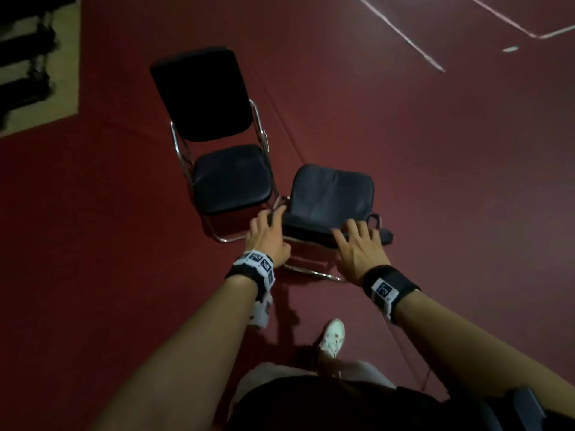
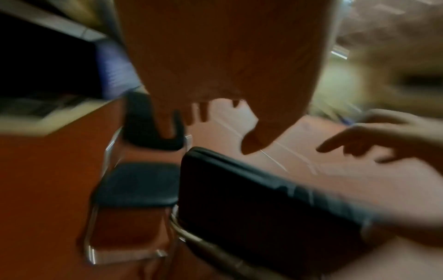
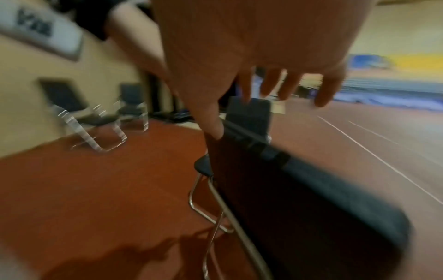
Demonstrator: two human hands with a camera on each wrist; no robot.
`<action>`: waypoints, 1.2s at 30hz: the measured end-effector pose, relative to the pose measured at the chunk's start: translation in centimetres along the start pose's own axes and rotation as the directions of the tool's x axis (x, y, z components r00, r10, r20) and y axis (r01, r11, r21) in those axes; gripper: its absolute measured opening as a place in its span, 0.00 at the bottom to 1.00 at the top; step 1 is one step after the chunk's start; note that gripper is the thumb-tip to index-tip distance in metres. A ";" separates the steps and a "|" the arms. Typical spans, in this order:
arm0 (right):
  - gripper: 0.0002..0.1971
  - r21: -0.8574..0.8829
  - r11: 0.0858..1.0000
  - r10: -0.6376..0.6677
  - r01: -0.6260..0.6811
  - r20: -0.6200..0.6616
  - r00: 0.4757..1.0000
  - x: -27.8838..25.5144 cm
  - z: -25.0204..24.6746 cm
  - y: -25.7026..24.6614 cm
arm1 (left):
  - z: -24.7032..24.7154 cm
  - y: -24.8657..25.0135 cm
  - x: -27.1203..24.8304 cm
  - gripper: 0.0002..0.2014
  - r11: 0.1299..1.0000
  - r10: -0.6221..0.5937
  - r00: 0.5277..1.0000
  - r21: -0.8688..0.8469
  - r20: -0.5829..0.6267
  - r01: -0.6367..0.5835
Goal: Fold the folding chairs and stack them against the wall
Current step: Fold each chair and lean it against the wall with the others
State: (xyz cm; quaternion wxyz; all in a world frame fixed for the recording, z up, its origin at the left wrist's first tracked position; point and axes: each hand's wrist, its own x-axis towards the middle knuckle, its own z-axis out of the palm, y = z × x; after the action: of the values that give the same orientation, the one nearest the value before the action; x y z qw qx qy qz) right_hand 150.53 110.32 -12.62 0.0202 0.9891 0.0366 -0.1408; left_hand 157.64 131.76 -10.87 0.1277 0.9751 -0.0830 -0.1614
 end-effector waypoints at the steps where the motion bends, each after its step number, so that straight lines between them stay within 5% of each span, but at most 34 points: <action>1: 0.42 -0.056 0.998 -0.011 0.010 -0.011 1.000 1.1 -0.6 0.1 | 0.7 -0.1 0.5 0.43 0.986 -0.137 0.991 -0.093 0.002 0.137; 3: 0.47 -0.096 0.995 -0.031 0.032 0.014 0.999 3.9 -0.9 0.7 | 1.9 -0.8 1.8 0.41 0.905 -0.335 0.938 -0.244 0.094 0.347; 8: 0.33 -0.096 0.986 -0.115 0.137 0.205 0.972 8.8 2.1 -1.6 | 6.3 -3.9 6.0 0.37 0.784 -0.468 0.777 -0.208 0.421 0.584; 13: 0.28 -0.111 0.990 -0.060 0.083 0.193 0.979 14.1 1.5 -3.5 | 11.5 -8.9 13.6 0.44 0.589 -0.486 0.647 -0.327 0.587 0.739; 17: 0.21 0.012 1.000 -0.017 0.015 0.148 0.989 17.3 1.5 -2.4 | 14.3 -11.3 13.9 0.24 0.359 -0.465 0.538 -0.405 0.703 0.841; 20: 0.30 0.139 0.989 0.017 -0.040 0.165 0.986 22.8 -0.8 1.8 | 12.6 -8.5 15.0 0.17 0.216 -0.419 0.521 -0.476 0.743 0.852; 22: 0.31 0.177 0.983 0.010 -0.041 0.173 0.985 25.8 -1.9 4.8 | 18.6 -9.4 17.5 0.22 0.183 -0.400 0.500 -0.468 0.768 0.865; 24: 0.30 0.172 0.985 -0.021 -0.008 0.166 0.986 26.4 -2.5 6.2 | 27.6 -11.7 19.1 0.36 0.129 -0.477 0.403 -0.391 0.781 0.911; 26: 0.28 0.167 0.985 -0.057 0.030 0.163 0.985 26.5 -2.6 6.9 | 30.9 -11.0 19.4 0.44 0.029 -0.475 0.336 -0.367 0.813 0.930; 31: 0.24 0.154 0.986 -0.080 0.059 0.134 0.988 26.1 -2.9 8.6 | 20.2 0.4 19.1 0.31 -0.187 -0.386 0.341 -0.435 0.857 0.881; 33: 0.24 0.142 0.987 -0.093 0.073 0.137 0.986 26.0 -2.5 9.2 | 20.3 2.8 19.1 0.30 -0.113 -0.404 0.341 -0.417 0.849 0.902; 35: 0.24 0.144 0.985 -0.116 0.097 0.127 0.985 25.7 -2.0 8.9 | 20.1 4.0 18.4 0.30 0.039 -0.466 0.416 -0.452 0.781 0.891; 36: 0.24 0.151 0.982 -0.133 0.114 0.118 0.984 25.8 -2.0 8.6 | 20.2 4.2 18.4 0.29 0.027 -0.529 0.408 -0.465 0.744 0.885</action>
State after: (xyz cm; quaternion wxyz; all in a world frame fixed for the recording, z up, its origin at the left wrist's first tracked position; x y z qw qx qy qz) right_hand 176.48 103.58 -17.72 -0.0577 0.9728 0.0863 -0.2069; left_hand 167.53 119.48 -33.59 0.4534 0.6259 0.4934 -0.3990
